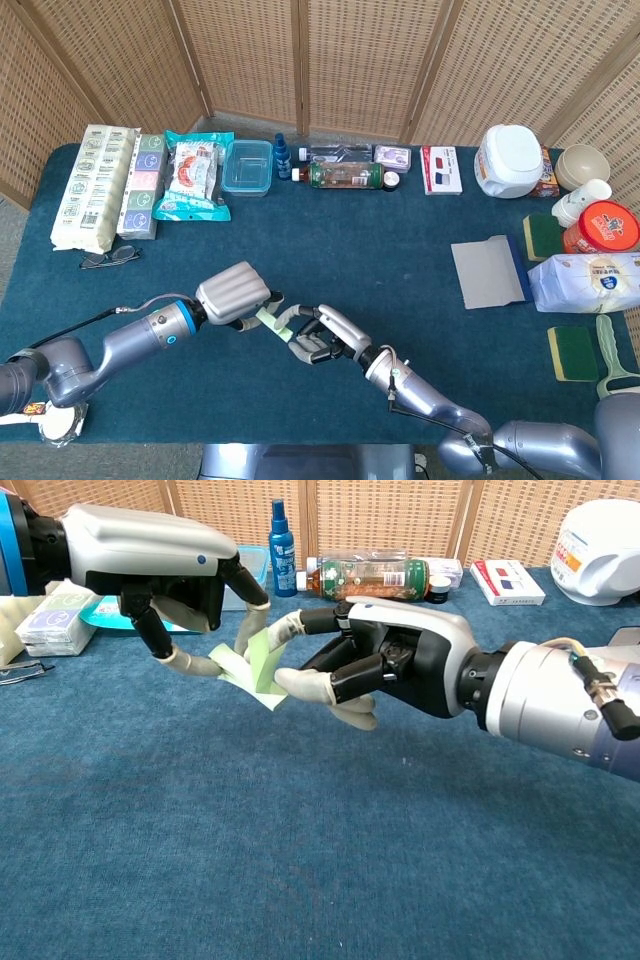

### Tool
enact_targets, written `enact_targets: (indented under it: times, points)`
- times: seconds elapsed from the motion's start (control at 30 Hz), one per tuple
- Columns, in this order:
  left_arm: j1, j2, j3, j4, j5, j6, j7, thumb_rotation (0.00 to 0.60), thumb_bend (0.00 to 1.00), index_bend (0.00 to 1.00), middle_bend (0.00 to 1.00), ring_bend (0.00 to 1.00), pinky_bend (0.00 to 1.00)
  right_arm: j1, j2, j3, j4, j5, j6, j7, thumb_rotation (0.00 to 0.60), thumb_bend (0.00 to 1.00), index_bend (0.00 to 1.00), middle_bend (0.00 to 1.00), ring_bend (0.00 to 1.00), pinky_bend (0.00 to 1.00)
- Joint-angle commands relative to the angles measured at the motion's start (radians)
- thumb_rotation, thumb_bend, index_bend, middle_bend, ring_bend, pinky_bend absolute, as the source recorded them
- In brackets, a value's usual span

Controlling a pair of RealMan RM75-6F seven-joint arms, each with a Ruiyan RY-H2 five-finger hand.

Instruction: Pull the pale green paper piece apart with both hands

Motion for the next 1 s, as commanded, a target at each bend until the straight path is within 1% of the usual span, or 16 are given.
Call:
enact_targets:
  times: [0.03,0.4,0.67,1.0]
  points:
    - [-0.001,-0.001,0.000,-0.002,0.000,-0.002,0.001,0.600,0.47,0.71,1.00,1.00,1.00,-0.001,-0.002,0.001,0.001,0.003,0.000,-0.002,0.600,0.48,0.40,0.94,0.91,0.85]
    - [-0.005,-0.008,0.001,-0.006,-0.004,-0.010,0.009,0.600,0.47,0.71,1.00,1.00,1.00,-0.005,-0.012,0.003,0.005,0.010,0.006,-0.017,0.600,0.48,0.48,0.94,0.91,0.85]
    - [-0.006,-0.009,0.002,-0.007,-0.004,-0.011,0.011,0.600,0.47,0.71,1.00,1.00,1.00,-0.009,-0.021,0.007,0.009,0.013,0.013,-0.021,0.600,0.48,0.58,0.95,0.93,0.85]
    - [-0.008,-0.017,0.005,-0.001,-0.007,-0.019,0.014,0.600,0.46,0.71,1.00,1.00,1.00,-0.010,-0.026,0.008,0.014,0.015,0.009,-0.021,0.600,0.48,0.64,0.96,0.93,0.85]
